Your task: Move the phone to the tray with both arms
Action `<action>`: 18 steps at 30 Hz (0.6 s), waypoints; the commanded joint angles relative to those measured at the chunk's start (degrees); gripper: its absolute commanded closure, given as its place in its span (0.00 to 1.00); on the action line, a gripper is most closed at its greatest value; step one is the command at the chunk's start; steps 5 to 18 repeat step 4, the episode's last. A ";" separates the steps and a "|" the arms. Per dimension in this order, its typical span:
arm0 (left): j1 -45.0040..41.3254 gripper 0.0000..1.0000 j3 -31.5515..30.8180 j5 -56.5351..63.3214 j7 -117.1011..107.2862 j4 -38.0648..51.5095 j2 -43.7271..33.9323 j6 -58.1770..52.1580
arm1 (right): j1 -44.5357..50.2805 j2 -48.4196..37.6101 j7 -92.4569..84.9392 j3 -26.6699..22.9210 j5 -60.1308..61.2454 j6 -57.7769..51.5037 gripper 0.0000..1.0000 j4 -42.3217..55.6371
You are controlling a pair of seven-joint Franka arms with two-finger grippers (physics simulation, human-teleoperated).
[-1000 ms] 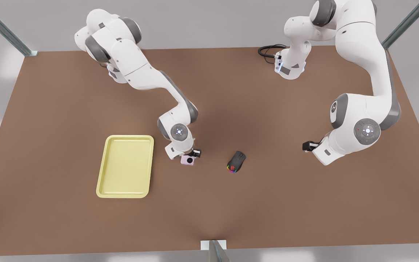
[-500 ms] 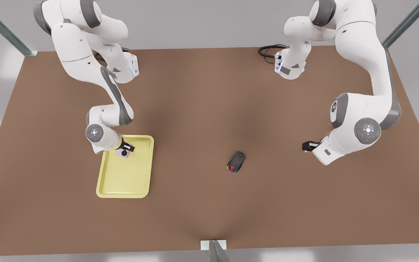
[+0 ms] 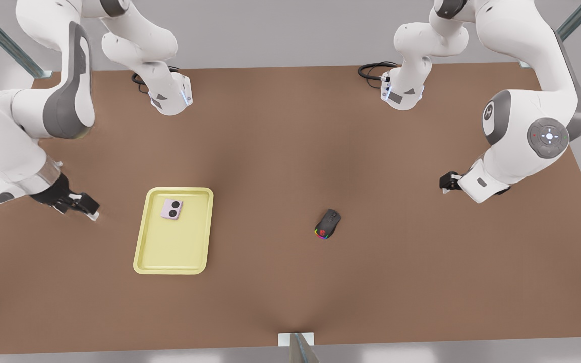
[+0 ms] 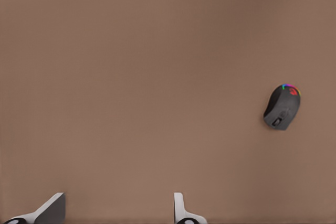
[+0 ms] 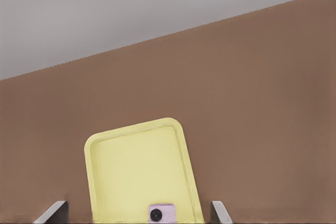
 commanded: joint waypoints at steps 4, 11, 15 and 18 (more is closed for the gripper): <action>0.00 0.00 0.00 0.32 2.17 0.03 -0.04 -0.42 | -1.26 -0.81 -14.66 0.00 -2.54 -19.60 0.00 2.61; 0.00 0.00 0.00 0.32 2.17 0.03 -0.04 -0.42 | -1.26 -0.81 -14.66 0.00 -2.54 -19.60 0.00 2.61; 0.00 0.00 0.00 0.32 2.17 0.03 -0.04 -0.42 | -1.26 -0.81 -14.66 0.00 -2.54 -19.60 0.00 2.61; 0.00 0.00 0.00 0.32 2.17 0.03 -0.04 -0.42 | -1.26 -0.81 -14.66 0.00 -2.54 -19.60 0.00 2.61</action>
